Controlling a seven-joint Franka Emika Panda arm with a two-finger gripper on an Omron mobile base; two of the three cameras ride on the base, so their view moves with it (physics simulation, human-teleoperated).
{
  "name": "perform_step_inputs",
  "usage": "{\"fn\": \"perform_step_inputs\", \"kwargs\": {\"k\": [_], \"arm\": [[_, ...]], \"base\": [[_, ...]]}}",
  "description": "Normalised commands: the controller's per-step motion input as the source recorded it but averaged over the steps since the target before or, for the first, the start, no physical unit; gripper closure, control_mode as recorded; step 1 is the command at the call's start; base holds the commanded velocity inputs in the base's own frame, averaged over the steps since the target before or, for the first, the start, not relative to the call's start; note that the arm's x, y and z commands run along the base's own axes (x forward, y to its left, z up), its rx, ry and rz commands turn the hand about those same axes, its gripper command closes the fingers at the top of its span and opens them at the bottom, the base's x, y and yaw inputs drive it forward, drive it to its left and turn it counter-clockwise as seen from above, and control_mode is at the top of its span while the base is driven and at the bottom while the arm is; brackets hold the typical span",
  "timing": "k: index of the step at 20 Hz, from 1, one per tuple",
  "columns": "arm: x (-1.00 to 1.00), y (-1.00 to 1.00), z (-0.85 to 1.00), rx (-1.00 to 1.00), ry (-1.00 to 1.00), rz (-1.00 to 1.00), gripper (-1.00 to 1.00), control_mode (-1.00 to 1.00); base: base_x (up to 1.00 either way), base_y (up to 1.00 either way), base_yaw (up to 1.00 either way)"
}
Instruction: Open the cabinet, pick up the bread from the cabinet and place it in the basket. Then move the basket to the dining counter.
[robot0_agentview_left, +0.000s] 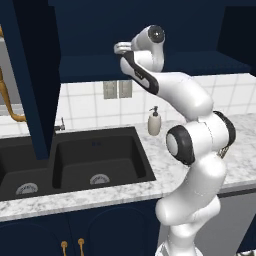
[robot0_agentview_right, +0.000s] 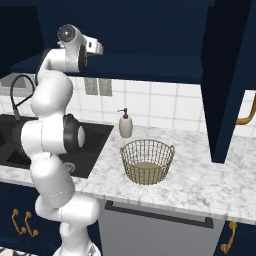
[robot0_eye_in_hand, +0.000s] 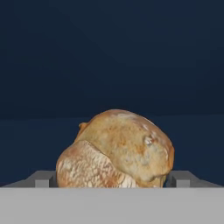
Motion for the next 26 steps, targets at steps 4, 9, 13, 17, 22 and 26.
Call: {"fn": "perform_step_inputs", "kwargs": {"k": [4,9,13,17,22,26], "arm": [[-0.63,-0.24,0.27,0.00,-0.12,0.00,1.00,-1.00],[-0.77,-0.29,0.53,0.00,-0.01,0.00,1.00,-1.00],[-0.96,-0.23,0.34,0.00,0.00,0.00,1.00,-1.00],[-0.99,-0.30,0.24,0.00,-0.01,0.00,1.00,-1.00],[-1.00,-0.46,0.26,0.00,0.00,0.00,1.00,-1.00],[-0.98,-0.43,0.24,0.00,0.07,0.00,1.00,-1.00]], "base": [[0.00,0.00,0.00],[0.00,0.00,0.00],[0.00,0.00,0.00],[0.00,0.00,0.00],[0.00,0.00,0.00],[0.00,0.00,0.00]]}}
